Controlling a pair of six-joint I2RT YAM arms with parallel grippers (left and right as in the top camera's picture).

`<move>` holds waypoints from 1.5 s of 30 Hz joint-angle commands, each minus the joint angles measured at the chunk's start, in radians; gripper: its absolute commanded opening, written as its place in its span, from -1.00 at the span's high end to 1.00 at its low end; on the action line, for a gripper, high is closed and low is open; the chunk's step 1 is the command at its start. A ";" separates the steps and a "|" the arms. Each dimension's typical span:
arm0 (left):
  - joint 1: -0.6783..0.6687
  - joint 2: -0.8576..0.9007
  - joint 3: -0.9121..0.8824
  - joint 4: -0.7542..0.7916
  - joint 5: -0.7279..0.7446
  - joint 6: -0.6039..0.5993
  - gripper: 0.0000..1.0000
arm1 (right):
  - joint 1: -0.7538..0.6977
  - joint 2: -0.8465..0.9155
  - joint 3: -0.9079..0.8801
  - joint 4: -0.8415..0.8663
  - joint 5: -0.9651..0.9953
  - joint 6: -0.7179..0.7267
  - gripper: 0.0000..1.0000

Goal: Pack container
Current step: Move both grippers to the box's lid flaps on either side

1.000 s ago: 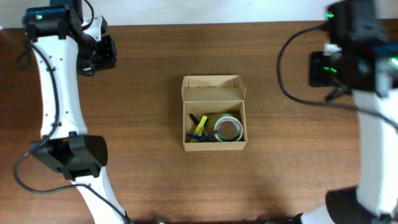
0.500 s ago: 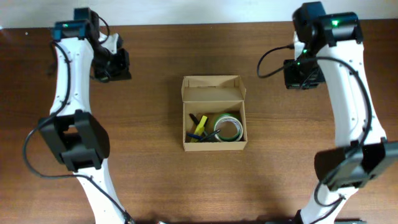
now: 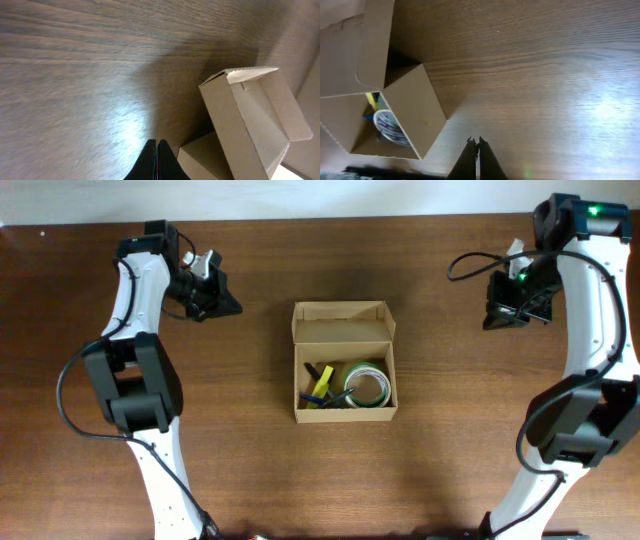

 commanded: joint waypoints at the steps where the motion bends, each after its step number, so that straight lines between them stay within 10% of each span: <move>1: -0.023 0.032 -0.003 0.006 0.070 -0.016 0.96 | -0.005 0.050 -0.005 -0.003 -0.089 -0.014 0.92; 45: -0.246 0.158 -0.003 0.114 0.199 -0.142 0.96 | 0.166 0.444 -0.018 0.051 -0.372 -0.196 0.92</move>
